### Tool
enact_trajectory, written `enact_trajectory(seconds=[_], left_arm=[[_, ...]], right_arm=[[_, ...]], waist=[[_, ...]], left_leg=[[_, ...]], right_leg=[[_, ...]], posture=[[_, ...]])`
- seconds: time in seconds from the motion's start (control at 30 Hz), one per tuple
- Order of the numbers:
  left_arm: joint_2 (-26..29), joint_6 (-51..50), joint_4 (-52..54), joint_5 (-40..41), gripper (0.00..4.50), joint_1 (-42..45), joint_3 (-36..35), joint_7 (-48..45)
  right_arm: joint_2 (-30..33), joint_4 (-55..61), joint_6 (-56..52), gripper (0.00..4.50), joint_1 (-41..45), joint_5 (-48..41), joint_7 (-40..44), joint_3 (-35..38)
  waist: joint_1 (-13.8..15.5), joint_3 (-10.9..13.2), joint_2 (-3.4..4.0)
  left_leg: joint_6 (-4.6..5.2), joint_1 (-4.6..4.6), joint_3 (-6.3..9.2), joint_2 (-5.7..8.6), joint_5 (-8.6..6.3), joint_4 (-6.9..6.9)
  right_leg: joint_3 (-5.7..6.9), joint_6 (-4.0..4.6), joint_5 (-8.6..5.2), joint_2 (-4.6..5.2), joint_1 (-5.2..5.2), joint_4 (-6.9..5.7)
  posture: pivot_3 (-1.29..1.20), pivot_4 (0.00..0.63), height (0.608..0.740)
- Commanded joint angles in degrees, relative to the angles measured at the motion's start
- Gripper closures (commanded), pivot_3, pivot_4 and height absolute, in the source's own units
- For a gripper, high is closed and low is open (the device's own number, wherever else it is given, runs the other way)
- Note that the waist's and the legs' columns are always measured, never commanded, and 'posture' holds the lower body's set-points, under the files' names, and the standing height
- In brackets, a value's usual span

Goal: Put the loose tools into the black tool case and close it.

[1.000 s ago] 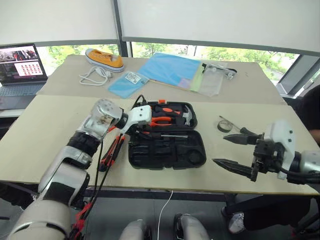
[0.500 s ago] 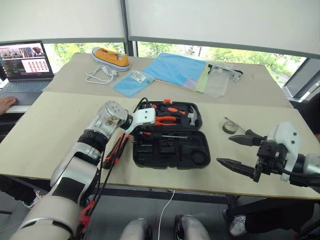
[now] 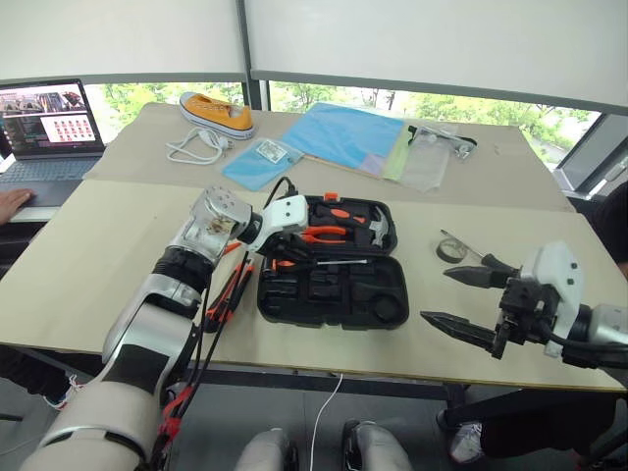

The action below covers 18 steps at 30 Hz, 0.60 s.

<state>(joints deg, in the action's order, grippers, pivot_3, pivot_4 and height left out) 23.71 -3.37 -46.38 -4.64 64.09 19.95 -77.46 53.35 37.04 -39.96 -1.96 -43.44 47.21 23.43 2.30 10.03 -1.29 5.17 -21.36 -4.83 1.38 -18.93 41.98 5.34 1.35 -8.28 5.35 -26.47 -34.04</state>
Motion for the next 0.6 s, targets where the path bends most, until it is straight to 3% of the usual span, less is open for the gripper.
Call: enact_trajectory(seconds=[0.03, 0.3, 0.47, 0.6], left_arm=[[-1.21, 2.3, -1.4, -1.52, 4.48, 0.9, 0.54, 0.98], [-2.48, 9.94, -5.45, -9.62, 4.48, -0.55, 5.22, 8.87], [-1.48, 2.56, -0.79, -1.31, 4.48, 0.35, -1.17, 1.51], [1.65, -8.08, 8.98, 8.89, 3.42, -1.14, -7.21, -8.03]], right_arm=[[-0.41, 0.34, 1.74, 0.0, 1.04, 0.57, -0.56, 0.78], [-1.91, 0.28, 1.94, 0.0, -0.25, 1.43, -1.66, 1.39], [-1.83, -2.05, 1.88, 0.0, -2.6, 5.34, -3.86, 3.44], [0.9, -8.9, 0.12, 0.0, -0.06, 11.38, -7.55, 1.64]], waist=[[0.02, 0.0, 0.0], [0.18, -0.09, 0.0], [0.08, -0.15, 0.01], [-0.5, -0.14, 0.01]], left_leg=[[0.0, 0.0, 0.0, 0.01, 0.0, 0.0], [0.0, 0.17, 0.01, 0.01, 0.0, 0.01], [0.07, 0.22, 0.01, 0.02, -0.05, 0.12], [0.07, 0.05, -0.01, -0.01, -0.05, 0.23]], right_leg=[[0.0, 0.0, 0.0, 0.01, 0.0, 0.0], [0.01, -0.02, 0.01, 0.06, 0.18, 0.0], [-0.03, -0.48, -0.12, 0.17, 0.25, -0.03], [-0.05, -0.49, -0.11, 0.12, 0.05, -0.09]], posture=[[0.0, 0.15, 0.718], [0.0, 0.15, 0.718], [0.0, 0.15, 0.718], [0.0, 0.15, 0.718]])
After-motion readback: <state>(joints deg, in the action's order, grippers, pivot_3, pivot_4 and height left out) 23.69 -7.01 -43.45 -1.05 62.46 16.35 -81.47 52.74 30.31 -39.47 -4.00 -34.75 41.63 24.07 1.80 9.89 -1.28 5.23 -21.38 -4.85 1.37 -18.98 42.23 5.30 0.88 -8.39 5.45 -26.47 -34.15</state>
